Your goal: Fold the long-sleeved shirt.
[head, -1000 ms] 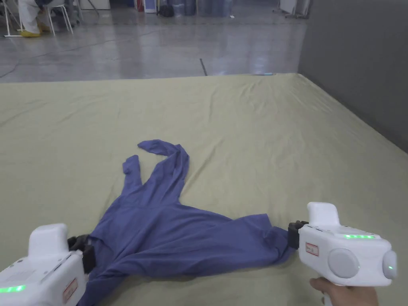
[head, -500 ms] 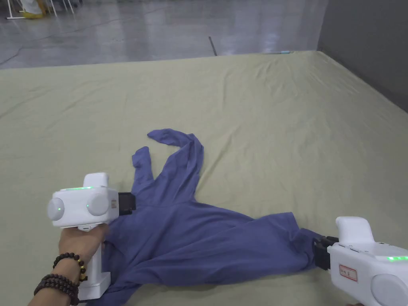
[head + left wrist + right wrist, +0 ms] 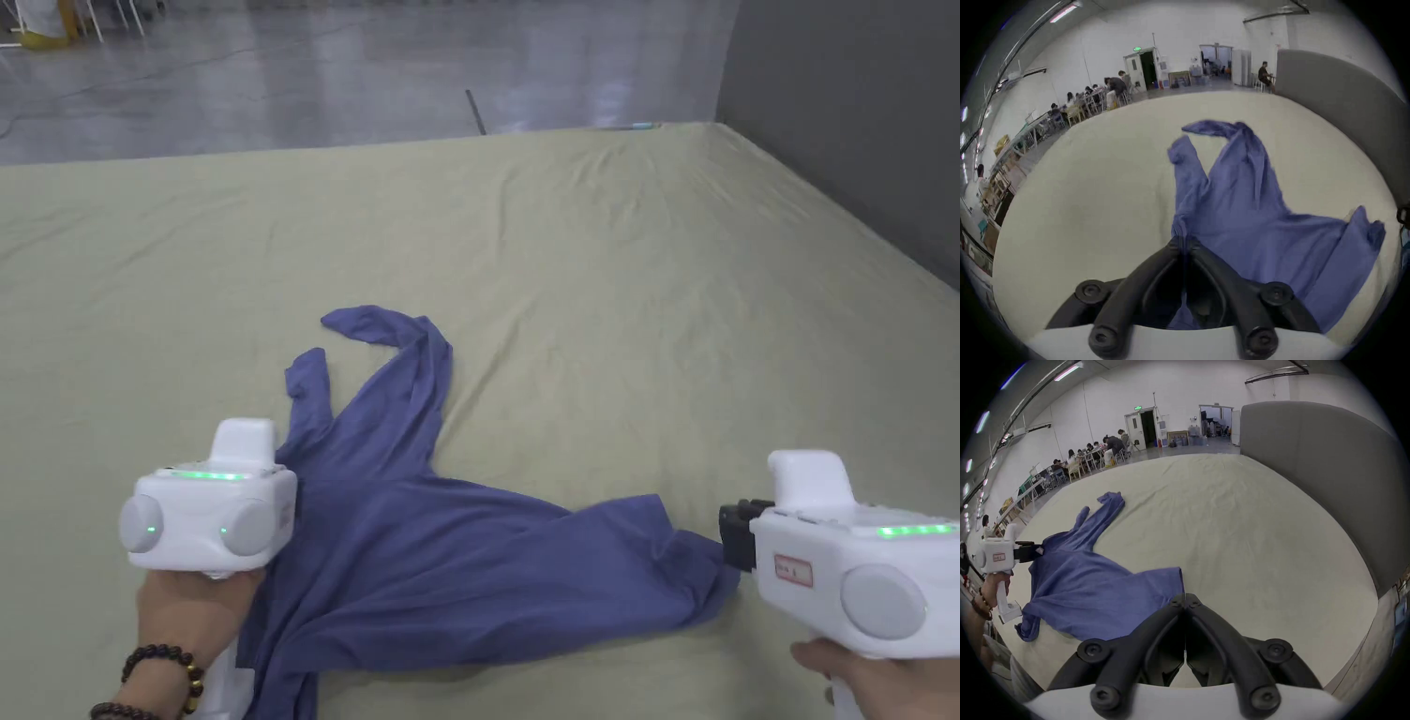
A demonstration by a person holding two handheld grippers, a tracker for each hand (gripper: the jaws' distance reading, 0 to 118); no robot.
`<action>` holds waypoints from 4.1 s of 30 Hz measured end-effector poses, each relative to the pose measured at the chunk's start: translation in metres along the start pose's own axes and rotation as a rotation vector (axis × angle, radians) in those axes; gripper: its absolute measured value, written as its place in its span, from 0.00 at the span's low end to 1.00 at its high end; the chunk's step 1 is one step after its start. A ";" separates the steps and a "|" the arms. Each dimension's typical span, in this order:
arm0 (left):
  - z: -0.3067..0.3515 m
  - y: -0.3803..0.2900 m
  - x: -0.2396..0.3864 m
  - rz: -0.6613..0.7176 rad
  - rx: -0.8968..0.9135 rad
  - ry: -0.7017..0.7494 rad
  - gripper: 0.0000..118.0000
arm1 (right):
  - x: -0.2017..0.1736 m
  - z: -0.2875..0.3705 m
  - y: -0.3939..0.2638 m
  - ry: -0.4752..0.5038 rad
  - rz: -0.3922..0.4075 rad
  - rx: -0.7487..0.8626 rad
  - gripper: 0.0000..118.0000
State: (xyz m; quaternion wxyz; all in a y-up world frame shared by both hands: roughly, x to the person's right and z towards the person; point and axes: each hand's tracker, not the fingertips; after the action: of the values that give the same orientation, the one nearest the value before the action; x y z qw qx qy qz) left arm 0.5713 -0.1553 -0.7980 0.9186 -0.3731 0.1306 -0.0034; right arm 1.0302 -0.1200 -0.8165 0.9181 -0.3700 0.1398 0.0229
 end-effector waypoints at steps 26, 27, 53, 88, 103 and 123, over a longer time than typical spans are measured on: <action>0.060 0.027 -0.006 0.086 0.112 -0.088 0.00 | -0.016 -0.113 0.027 0.013 0.113 -0.179 0.05; 0.066 0.029 -0.007 0.083 0.127 -0.088 0.00 | -0.011 -0.100 0.033 0.020 0.082 -0.147 0.05; 0.166 0.334 -0.092 0.131 0.561 0.003 0.00 | -0.014 0.057 0.414 0.076 0.029 0.501 0.05; 0.087 0.124 -0.074 0.279 0.349 -0.034 0.00 | 0.003 -0.089 0.209 0.154 -0.063 0.225 0.05; 0.141 -0.150 -0.045 0.270 0.098 -0.005 0.00 | 0.021 -0.049 -0.061 0.098 0.042 -0.128 0.05; 0.181 -0.094 -0.078 0.351 0.165 0.018 0.65 | -0.013 0.053 0.006 0.114 -0.032 0.114 0.02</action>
State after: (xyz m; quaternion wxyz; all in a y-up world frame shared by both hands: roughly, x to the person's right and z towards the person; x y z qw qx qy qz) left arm 0.5487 -0.0912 -0.5905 0.9313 -0.2681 0.2010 0.1431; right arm 1.0299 -0.0784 -0.7808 0.9284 -0.3203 0.1871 -0.0209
